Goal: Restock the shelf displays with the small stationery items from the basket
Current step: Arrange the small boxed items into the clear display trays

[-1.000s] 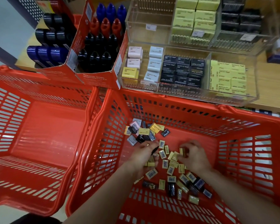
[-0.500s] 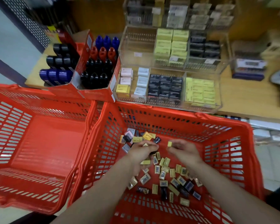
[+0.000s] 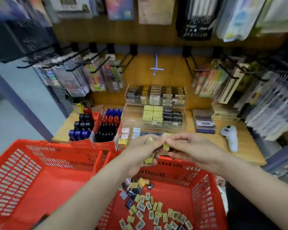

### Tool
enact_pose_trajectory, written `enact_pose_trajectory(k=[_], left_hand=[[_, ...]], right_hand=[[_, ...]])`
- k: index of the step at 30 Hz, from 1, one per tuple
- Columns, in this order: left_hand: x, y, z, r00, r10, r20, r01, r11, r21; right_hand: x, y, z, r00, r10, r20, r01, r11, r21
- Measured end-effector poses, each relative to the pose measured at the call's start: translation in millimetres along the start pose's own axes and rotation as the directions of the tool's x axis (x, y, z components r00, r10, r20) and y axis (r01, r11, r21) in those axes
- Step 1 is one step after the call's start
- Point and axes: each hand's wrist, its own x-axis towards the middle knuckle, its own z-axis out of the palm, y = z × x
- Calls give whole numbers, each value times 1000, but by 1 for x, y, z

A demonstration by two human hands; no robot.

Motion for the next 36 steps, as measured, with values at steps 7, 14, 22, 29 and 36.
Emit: enact_pose_trajectory(k=[7,14,22,29,36], left_hand=[[26,8,10,977,195,-90,-175,966,193],[43,21,7,996,25,-91,-50,957,-284],[45,27,6,998,-61,31,68,923,-377],[60,15,0,968,-208,-140,142,916,-376],[73,6,-10,945,-303,-123,231,884,-407]], right_hand=[[13,-21,-8,991,-35,-131,25,997,-71],[20,-37,-25,959,-263,-108,241,953,-187],[24,-29,-31,769,-638,25,484,557,-675],[64,2,-64,721,-684,-110,159,319,-935],[119,67,-79,737,-600,-311,-67,393,-917]])
